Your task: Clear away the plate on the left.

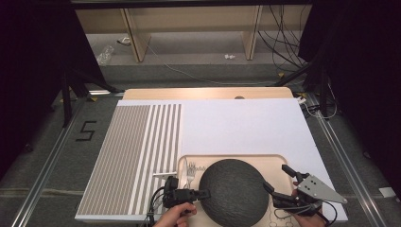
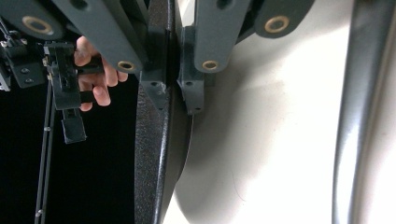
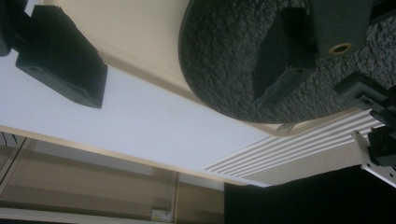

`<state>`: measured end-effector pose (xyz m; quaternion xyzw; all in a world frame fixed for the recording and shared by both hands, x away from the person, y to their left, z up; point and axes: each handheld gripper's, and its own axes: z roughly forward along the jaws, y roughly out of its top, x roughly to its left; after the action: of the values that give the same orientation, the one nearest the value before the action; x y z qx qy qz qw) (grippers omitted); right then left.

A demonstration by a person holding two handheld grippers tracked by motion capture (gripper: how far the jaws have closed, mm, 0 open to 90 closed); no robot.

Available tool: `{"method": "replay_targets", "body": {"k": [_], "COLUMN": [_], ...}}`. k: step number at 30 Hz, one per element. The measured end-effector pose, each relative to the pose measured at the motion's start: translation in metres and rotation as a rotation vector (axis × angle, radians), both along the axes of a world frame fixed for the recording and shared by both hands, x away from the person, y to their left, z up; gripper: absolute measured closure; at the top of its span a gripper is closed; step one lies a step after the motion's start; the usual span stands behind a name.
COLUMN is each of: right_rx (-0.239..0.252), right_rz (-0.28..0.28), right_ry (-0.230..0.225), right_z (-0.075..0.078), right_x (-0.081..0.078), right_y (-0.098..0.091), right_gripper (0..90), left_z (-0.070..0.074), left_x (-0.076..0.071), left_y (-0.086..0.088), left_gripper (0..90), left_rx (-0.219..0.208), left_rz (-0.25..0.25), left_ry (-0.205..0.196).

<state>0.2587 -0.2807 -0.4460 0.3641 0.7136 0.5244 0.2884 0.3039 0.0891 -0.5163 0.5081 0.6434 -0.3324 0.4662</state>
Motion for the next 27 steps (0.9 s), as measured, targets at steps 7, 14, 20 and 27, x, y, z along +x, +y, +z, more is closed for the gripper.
{"method": "replay_targets", "body": {"k": [7, 14, 20, 27], "right_rx": [-0.001, -0.001, 0.002, -0.006], "right_rz": [0.000, 0.002, 0.002, 0.005], "right_ry": [0.000, 0.001, 0.002, 0.003], "right_z": [0.000, 0.000, 0.000, 0.000], "right_x": [0.000, 0.000, 0.000, 0.000], "right_y": [0.000, 0.000, 0.000, 0.001], "right_gripper": [19.1, 19.1, 19.1, 19.1], "left_z": [-0.003, -0.006, -0.004, -0.005], "left_x": [0.002, 0.005, 0.010, 0.011], "left_y": [-0.005, -0.008, -0.007, -0.005], "left_gripper": [84.9, 84.2, 84.6, 82.5], "left_rx": [0.009, 0.019, 0.056, 0.072], "left_rz": [-0.002, -0.003, -0.028, -0.032], "left_ry": [0.011, 0.018, -0.013, -0.019]}}
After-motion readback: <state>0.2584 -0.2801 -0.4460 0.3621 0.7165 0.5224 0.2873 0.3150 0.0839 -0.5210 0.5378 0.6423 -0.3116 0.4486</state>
